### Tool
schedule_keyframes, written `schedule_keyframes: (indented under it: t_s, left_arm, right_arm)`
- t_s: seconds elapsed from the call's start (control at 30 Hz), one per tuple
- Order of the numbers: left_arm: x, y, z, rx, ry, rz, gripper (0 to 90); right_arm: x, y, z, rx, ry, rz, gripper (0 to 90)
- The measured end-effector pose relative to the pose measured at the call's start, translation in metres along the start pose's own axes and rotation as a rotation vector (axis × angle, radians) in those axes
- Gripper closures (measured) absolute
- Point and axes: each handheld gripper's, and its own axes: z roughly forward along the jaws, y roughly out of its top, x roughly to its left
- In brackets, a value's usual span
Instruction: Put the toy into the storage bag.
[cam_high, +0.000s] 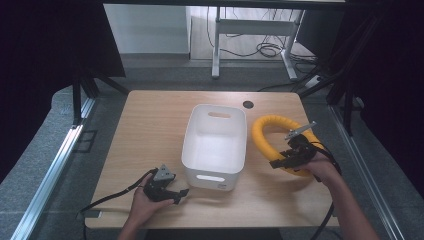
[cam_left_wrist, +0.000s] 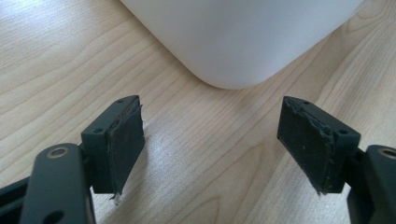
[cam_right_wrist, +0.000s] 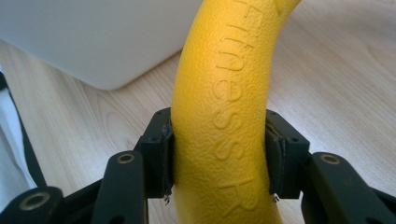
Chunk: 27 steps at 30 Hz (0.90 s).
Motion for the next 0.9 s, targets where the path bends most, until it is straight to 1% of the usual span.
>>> schedule_keyframes:
  t_s: [0.13,0.33,0.37,0.4,0.43,0.5,0.53,0.57,0.63,0.67,0.73,0.9]
  left_arm:
    - [0.000,0.000,0.000,-0.002,-0.005,-0.003,22.9]
    - [0.000,0.000,0.001,0.001,-0.004,-0.001,23.0]
    - [0.000,0.000,0.001,0.001,-0.004,-0.001,23.0]
    - [0.000,0.000,0.001,0.001,-0.006,-0.002,23.0]
    - [0.000,0.000,0.001,0.001,-0.006,-0.002,23.0]
    - [0.000,0.000,0.001,0.002,-0.006,-0.003,23.0]
    - [0.000,0.000,0.001,0.002,-0.006,-0.003,23.0]
    - [0.000,0.000,0.002,0.002,-0.007,-0.003,22.9]
    - [0.000,0.000,0.002,0.001,-0.009,-0.004,23.0]
    - [0.000,0.000,0.002,0.000,-0.012,-0.005,23.0]
    - [0.000,0.000,0.002,0.000,-0.015,-0.007,23.0]
    - [-0.001,-0.001,0.004,0.004,-0.021,-0.010,23.0]
  right_arm:
    - [-0.004,-0.001,-0.006,-0.053,0.011,0.004,51.1]
    - [-0.008,0.001,-0.014,-0.117,0.020,0.039,51.2]
    - [-0.008,0.001,-0.014,-0.117,0.020,0.039,51.2]
    - [-0.009,0.002,-0.018,-0.143,0.027,0.053,51.3]
    - [-0.009,0.002,-0.018,-0.143,0.027,0.053,51.3]
    - [-0.010,0.002,-0.021,-0.166,0.031,0.066,51.3]
    - [-0.010,0.002,-0.021,-0.166,0.031,0.066,51.3]
    - [-0.011,0.002,-0.024,-0.189,0.037,0.075,51.3]
    - [-0.011,0.001,-0.025,-0.199,0.038,0.078,51.3]
    - [-0.013,0.001,-0.029,-0.221,0.042,0.090,51.4]
    - [-0.015,0.001,-0.032,-0.240,0.047,0.100,51.4]
    - [-0.017,0.002,-0.037,-0.260,0.045,0.110,51.4]
